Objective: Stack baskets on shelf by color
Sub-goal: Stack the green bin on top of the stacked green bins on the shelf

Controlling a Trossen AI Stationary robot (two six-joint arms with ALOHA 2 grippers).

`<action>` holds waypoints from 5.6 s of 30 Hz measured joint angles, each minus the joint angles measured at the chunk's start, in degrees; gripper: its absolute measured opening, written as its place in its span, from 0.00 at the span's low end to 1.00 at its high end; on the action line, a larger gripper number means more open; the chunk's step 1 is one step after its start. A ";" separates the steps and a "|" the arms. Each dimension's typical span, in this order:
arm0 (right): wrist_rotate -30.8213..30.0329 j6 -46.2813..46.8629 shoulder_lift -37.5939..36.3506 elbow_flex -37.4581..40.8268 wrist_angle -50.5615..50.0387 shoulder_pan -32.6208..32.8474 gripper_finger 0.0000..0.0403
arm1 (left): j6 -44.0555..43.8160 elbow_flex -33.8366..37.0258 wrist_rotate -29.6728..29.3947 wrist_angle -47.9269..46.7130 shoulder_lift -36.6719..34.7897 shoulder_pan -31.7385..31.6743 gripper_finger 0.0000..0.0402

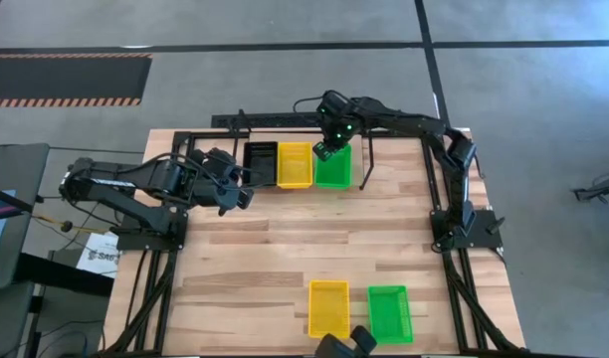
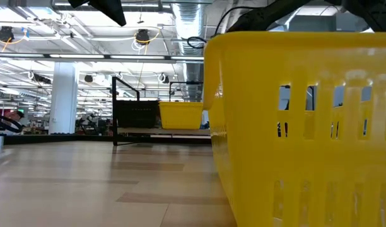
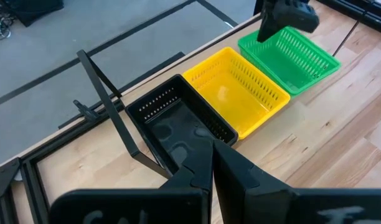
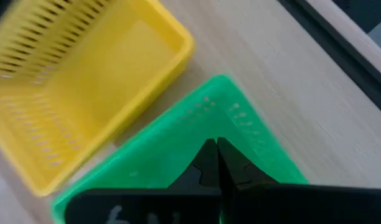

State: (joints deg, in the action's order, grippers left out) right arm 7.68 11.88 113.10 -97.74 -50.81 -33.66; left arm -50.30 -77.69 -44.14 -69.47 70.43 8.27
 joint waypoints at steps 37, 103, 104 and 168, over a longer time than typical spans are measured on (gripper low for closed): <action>-8.06 -1.95 -4.24 6.17 -13.48 6.07 0.00 | 1.11 0.00 0.26 -0.02 0.00 0.00 0.00; -6.76 117.37 -10.41 3.82 -29.56 84.27 0.26 | 5.56 0.00 9.41 -5.46 -0.02 -0.02 0.00; -6.80 119.34 -10.41 4.53 -28.76 84.98 0.28 | 5.53 0.00 9.40 -5.37 -0.02 -0.02 0.00; -13.49 114.48 -14.35 31.58 -2.44 80.23 0.01 | 3.50 0.00 9.31 -3.87 -0.02 -0.02 0.00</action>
State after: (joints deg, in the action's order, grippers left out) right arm -5.81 126.36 98.75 -66.16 -53.24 46.57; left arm -46.81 -77.69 -34.83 -73.34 70.41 8.25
